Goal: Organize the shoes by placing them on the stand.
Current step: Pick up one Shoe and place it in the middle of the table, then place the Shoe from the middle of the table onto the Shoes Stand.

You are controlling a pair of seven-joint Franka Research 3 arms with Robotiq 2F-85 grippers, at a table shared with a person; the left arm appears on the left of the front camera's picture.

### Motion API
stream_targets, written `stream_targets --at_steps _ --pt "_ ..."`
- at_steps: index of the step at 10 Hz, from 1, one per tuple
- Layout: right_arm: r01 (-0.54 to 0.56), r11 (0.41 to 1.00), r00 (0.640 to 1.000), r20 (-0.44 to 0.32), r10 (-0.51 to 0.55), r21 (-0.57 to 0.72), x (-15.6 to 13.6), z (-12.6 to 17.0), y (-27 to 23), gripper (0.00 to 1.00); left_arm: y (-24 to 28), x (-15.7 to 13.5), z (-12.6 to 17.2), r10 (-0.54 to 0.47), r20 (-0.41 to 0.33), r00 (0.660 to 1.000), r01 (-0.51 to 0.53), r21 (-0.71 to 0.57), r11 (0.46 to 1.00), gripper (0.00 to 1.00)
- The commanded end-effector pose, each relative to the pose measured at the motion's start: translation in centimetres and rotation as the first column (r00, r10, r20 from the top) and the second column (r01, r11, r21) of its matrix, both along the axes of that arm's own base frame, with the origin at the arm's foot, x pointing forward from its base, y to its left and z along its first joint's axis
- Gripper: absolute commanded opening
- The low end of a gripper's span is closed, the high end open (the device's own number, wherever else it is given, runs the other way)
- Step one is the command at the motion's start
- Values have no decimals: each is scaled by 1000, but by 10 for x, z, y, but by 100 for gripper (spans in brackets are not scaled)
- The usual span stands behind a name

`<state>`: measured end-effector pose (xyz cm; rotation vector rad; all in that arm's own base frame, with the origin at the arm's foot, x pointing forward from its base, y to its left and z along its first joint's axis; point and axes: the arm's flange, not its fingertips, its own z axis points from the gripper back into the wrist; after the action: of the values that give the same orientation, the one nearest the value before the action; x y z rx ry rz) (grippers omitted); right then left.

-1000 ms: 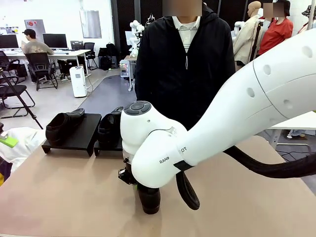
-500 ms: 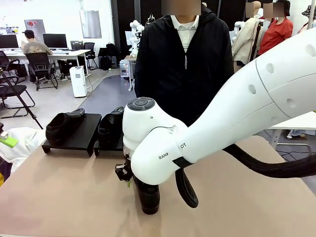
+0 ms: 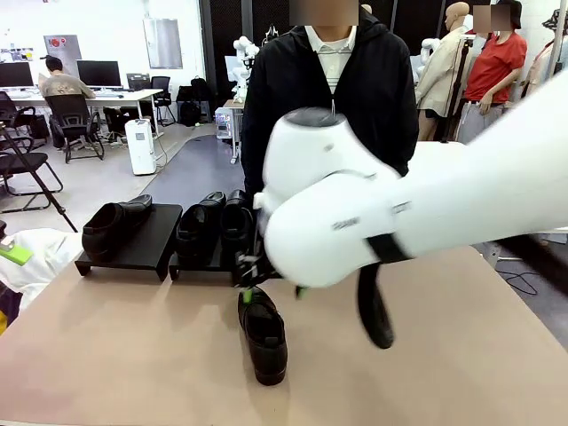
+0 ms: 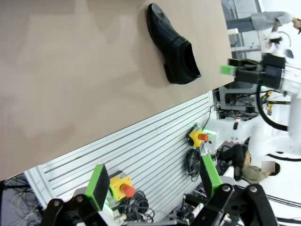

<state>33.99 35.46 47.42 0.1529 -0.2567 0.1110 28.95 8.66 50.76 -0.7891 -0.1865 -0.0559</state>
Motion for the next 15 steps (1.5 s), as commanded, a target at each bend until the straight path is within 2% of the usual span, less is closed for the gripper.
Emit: stream_targets --at_steps 1,4,6,7,8,15 --pt "16 994 999 -51 -11 106 -10 38 -121 100 1 -1 0 -10 2 1000 10 -1 1000 100" --pt "182 934 981 -120 -152 308 -23 47 -286 100 1 -1 0 -10 2 1000 10 -1 1000 100" --pt "254 869 967 -143 -213 425 -35 21 -346 100 1 -1 0 -10 2 1000 10 -1 1000 100" --pt "326 852 945 -144 -292 409 -34 3 -358 100 1 -1 0 -10 2 1000 10 -1 1000 100" --pt "239 899 970 -139 -201 368 -34 42 -341 100 1 -1 0 -10 2 1000 10 -1 1000 100" --pt "239 899 970 -139 -201 368 -34 42 -341 100 1 -1 0 -10 2 1000 10 -1 1000 100"
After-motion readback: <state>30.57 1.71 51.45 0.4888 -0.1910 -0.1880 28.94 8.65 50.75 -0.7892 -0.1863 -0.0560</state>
